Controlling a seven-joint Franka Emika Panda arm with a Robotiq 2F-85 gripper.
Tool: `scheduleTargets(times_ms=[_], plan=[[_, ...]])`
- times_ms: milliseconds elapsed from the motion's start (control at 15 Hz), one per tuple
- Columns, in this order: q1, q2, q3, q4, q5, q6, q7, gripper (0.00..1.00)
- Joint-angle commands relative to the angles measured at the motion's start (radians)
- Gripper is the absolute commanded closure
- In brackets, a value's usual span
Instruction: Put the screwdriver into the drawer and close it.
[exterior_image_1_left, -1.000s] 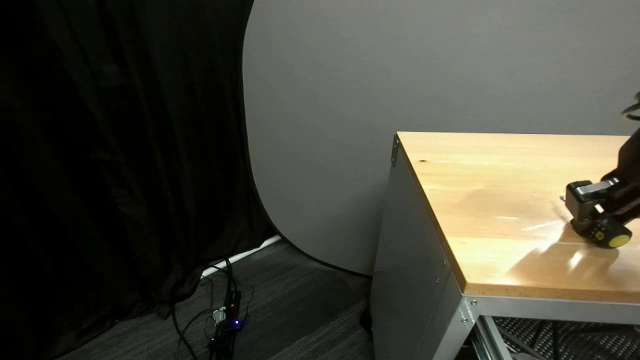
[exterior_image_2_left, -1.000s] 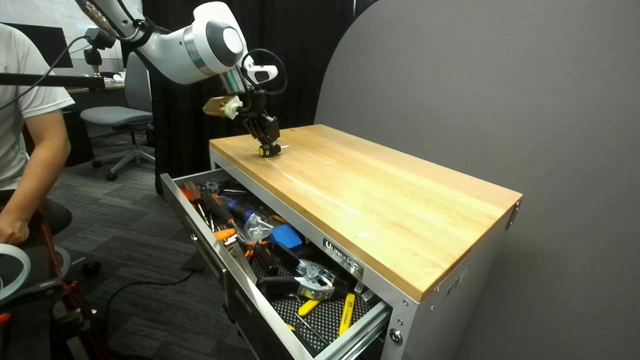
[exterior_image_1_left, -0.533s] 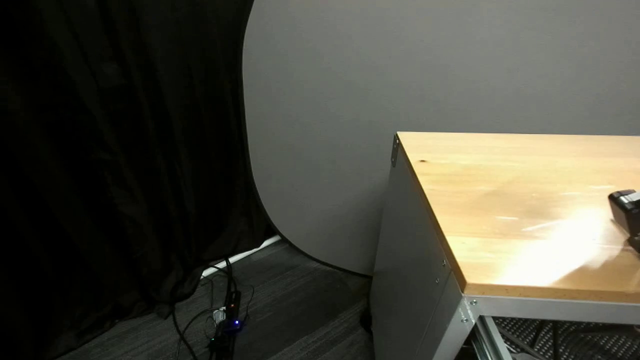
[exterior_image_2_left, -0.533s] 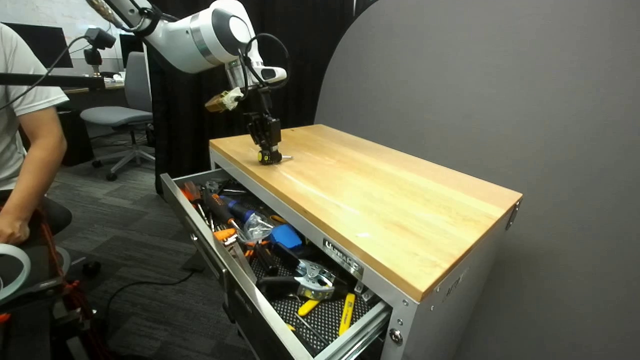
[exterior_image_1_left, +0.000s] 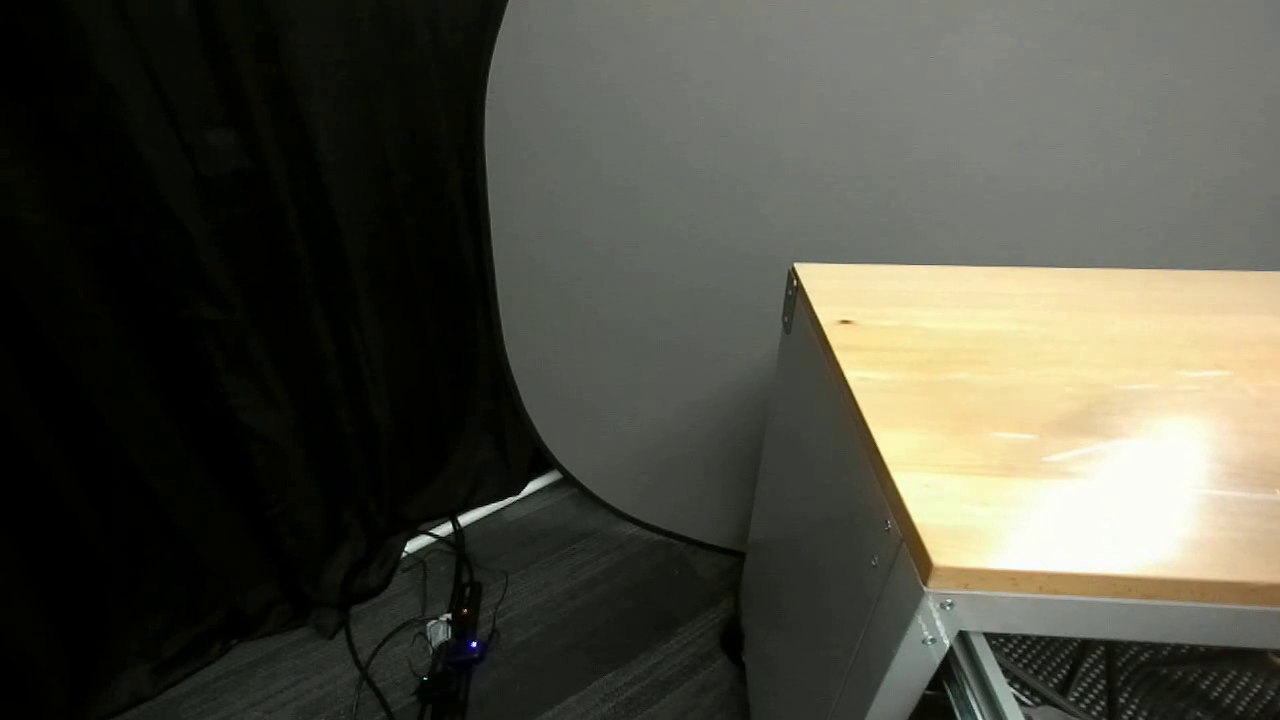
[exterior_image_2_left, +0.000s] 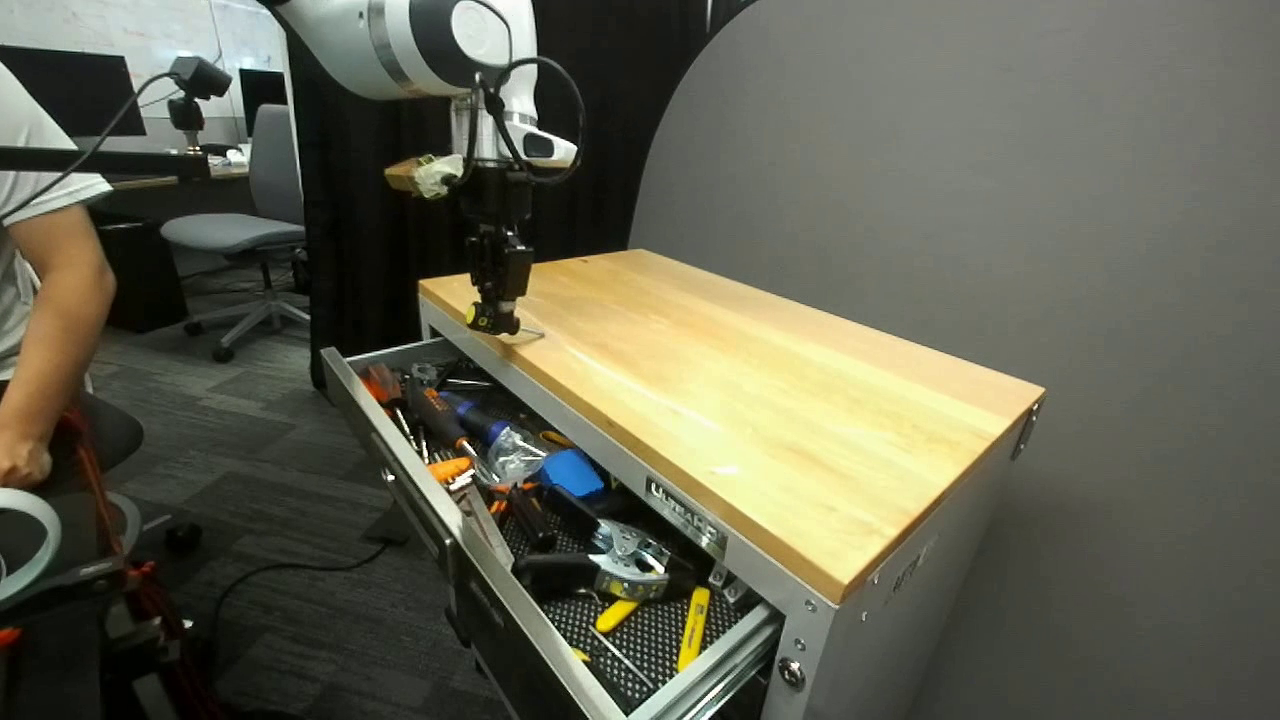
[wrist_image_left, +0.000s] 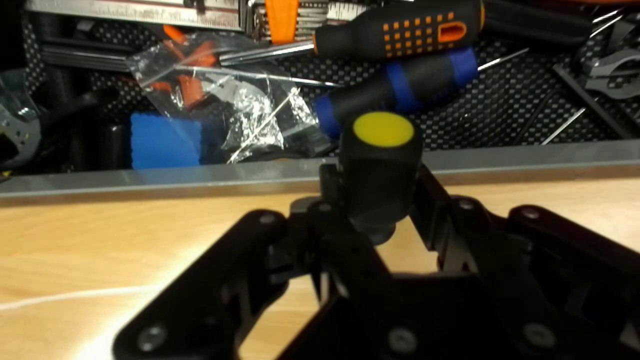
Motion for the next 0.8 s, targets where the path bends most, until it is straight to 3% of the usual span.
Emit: scheduleTargets(times_ms=[0, 200, 733], plan=[[-0.088, -0.141, 0.041, -0.152, 0.14, 0.026, -0.141, 0.84], [-0.116, -0.218, 0.028, -0.258, 0.171, 0.075, -0.148, 0.84], [-0.125, -0.287, 0.018, -0.487, 0.079, 0.331, -0.031, 0.84]])
